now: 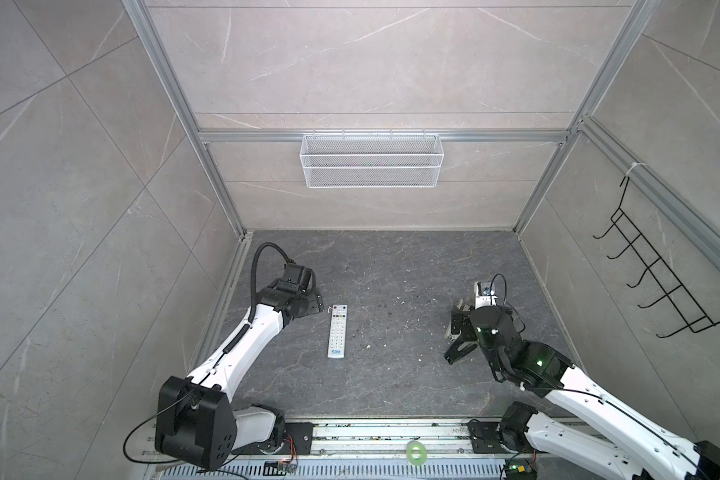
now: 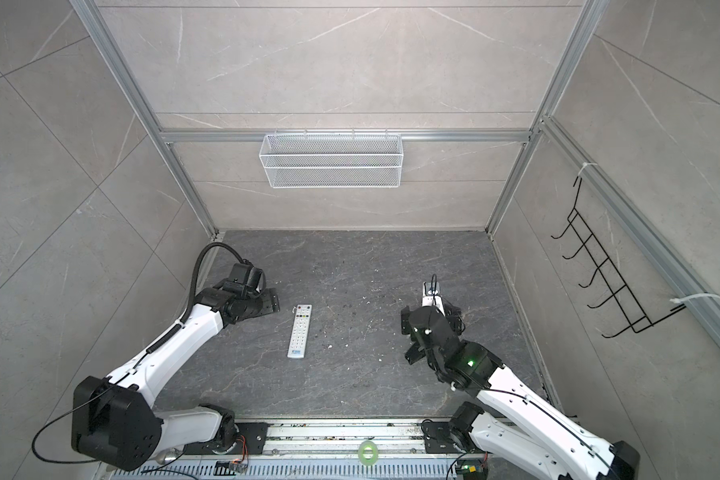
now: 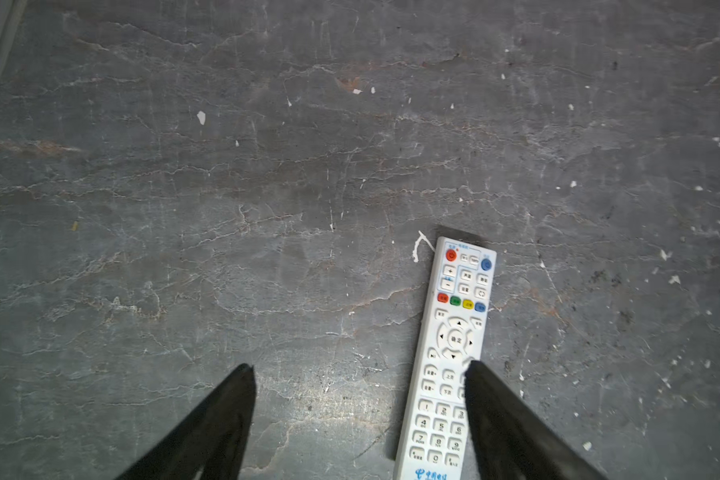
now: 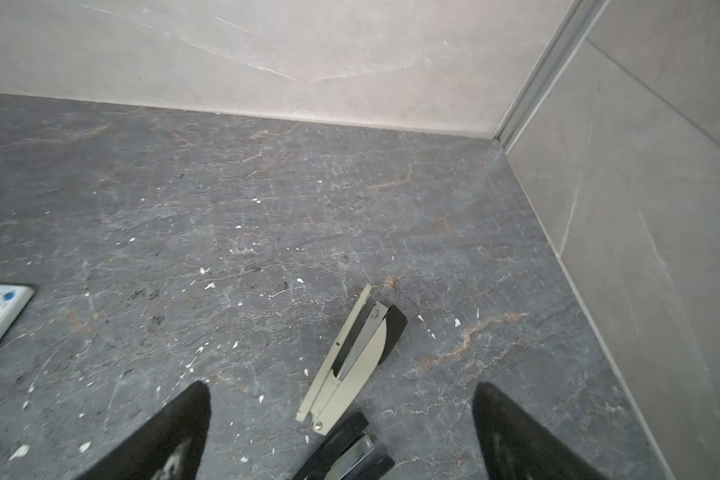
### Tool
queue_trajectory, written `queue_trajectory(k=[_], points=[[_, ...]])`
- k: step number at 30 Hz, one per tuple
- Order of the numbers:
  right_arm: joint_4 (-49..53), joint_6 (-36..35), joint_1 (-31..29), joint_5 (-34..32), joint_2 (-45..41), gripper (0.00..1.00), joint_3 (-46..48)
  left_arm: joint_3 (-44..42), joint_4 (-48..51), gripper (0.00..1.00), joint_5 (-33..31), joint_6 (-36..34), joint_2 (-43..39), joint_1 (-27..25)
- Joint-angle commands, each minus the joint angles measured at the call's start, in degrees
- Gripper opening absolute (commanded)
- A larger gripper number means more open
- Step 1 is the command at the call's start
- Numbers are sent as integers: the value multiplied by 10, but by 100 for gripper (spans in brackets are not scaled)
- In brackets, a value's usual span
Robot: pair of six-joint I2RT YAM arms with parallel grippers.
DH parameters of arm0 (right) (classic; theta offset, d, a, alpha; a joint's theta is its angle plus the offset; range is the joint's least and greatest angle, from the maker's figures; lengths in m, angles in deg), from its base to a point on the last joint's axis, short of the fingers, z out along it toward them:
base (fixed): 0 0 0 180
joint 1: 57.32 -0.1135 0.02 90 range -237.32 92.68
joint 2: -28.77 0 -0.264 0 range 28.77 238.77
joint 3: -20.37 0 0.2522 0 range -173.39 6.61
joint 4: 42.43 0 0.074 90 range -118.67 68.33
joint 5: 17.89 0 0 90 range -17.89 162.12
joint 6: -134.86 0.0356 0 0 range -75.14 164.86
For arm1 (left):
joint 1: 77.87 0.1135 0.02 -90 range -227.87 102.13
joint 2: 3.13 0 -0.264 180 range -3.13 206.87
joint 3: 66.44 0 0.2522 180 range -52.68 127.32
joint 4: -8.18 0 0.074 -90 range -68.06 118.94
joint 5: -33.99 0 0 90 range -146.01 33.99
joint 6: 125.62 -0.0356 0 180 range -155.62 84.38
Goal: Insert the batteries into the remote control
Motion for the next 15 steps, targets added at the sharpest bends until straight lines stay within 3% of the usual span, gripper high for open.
queue_trajectory(k=[1,3,7,10,15], points=[[-59,-12,99,121,20,99,24,-21,-28,90,7,-15,-28,24],[-88,-17,177,191,38,100,37,-38,-31,100,-1,-10,-52,46],[-147,-28,295,311,70,100,61,-72,-25,100,-92,13,-98,74],[-196,-12,345,347,59,100,90,-92,-25,100,-128,35,-126,94],[-260,10,367,289,26,99,138,-109,-31,100,-188,62,-117,105]])
